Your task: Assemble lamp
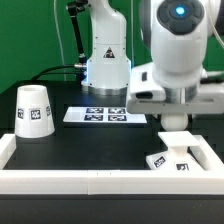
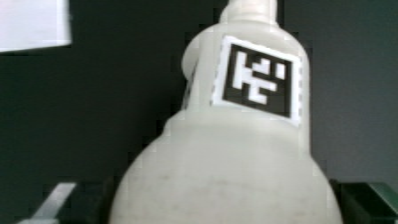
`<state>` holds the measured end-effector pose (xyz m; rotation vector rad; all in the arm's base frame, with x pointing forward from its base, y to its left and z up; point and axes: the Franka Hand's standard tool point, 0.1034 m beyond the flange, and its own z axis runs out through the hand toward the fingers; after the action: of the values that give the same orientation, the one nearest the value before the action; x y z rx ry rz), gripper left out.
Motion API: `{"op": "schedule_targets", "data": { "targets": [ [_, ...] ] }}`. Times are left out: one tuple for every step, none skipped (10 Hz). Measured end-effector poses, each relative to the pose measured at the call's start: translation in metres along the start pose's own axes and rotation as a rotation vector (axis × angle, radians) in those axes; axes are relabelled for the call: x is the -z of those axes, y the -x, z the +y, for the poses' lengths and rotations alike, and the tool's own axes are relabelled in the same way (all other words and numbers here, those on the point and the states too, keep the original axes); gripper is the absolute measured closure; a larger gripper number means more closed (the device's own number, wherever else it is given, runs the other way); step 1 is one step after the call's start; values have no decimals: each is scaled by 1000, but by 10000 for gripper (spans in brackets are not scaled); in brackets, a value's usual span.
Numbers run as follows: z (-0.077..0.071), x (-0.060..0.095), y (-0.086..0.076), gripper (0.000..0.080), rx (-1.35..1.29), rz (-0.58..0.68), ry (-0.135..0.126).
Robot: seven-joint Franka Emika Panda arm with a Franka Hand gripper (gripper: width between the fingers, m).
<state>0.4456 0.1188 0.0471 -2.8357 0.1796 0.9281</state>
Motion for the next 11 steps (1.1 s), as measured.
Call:
{"op": "schedule_targets", "data": {
  "targets": [
    [2, 16, 3, 221, 8, 4, -11],
    [4, 33, 6, 220, 14, 0, -23],
    [7, 54, 7, 220, 22, -9, -34],
    [7, 64, 3, 220, 24, 5, -35],
    [7, 62, 0, 220, 24, 27, -34],
    [7, 61, 1, 220, 23, 23, -34],
    [7, 61, 0, 220, 22, 25, -34],
    [6, 65, -8, 220, 22, 97, -36],
    [10, 69, -13, 220, 77, 203, -27],
    [17, 76, -17, 220, 134, 298, -18],
    [19, 85, -21, 220, 147, 387, -12]
  ]
}}
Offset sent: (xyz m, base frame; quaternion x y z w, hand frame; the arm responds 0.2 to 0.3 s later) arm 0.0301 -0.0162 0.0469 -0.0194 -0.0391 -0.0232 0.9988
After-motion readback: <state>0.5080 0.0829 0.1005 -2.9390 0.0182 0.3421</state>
